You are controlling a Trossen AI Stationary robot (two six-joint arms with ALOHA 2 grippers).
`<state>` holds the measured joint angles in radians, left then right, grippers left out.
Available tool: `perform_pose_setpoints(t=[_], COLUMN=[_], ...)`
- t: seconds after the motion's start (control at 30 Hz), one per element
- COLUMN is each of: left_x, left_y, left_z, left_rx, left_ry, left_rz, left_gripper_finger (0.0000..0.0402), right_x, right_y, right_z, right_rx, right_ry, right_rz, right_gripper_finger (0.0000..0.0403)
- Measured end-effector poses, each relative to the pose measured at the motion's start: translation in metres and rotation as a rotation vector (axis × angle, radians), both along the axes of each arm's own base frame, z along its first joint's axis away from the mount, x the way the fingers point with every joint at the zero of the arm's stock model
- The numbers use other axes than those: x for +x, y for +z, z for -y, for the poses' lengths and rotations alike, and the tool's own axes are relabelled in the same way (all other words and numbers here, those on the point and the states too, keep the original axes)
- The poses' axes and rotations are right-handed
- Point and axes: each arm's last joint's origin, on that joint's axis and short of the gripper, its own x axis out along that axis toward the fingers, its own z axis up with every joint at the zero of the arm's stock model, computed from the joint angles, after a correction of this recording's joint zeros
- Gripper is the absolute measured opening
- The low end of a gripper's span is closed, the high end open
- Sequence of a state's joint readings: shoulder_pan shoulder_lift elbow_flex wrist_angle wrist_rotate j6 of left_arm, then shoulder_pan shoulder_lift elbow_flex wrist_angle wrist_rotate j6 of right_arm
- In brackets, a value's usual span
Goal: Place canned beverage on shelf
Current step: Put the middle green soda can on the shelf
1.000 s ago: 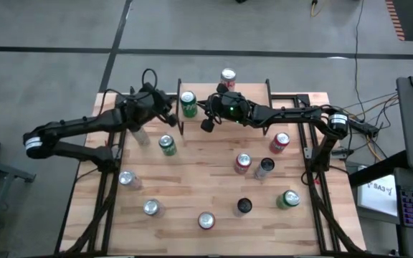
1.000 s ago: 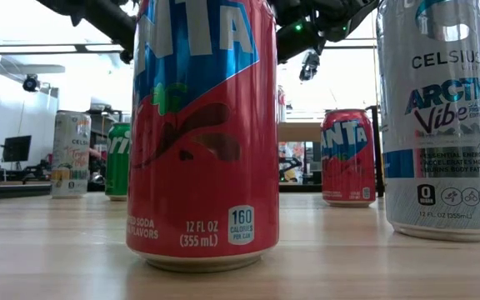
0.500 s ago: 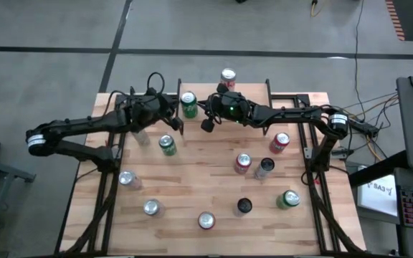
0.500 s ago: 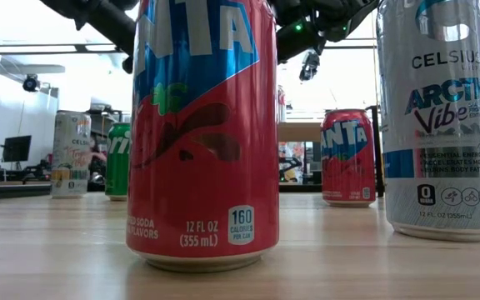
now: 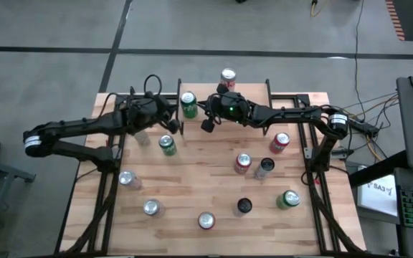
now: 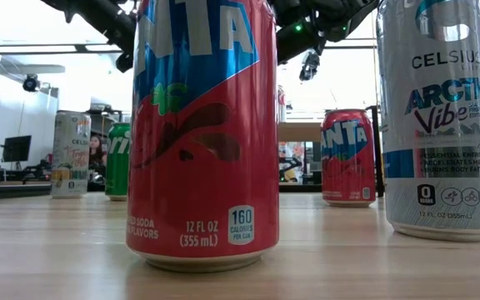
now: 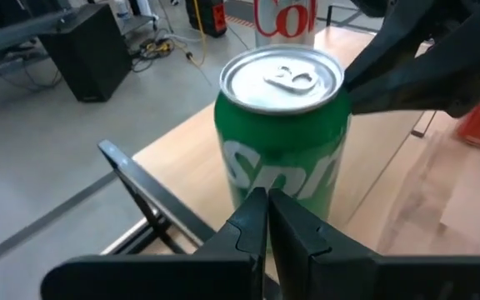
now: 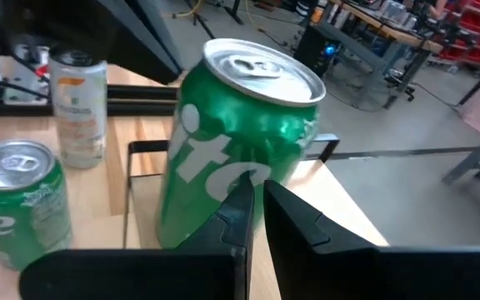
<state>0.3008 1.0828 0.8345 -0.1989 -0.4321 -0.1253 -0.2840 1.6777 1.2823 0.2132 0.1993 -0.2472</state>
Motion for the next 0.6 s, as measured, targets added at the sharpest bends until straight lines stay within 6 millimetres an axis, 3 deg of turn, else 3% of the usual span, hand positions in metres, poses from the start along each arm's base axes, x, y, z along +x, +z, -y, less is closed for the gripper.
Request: perform_pose_setpoints(t=[0.6], left_x=[-0.014], left_y=[0.015], left_z=[0.02], left_rx=[0.018], left_ry=[-0.07], left_rz=[0.046], left_gripper_finger=[0.0], right_x=[0.001], right_y=[-0.004], right_z=[0.008], right_rx=[0.006], right_ry=[-0.081], right_rz=[0.015], right_gripper_finger=[0.0022])
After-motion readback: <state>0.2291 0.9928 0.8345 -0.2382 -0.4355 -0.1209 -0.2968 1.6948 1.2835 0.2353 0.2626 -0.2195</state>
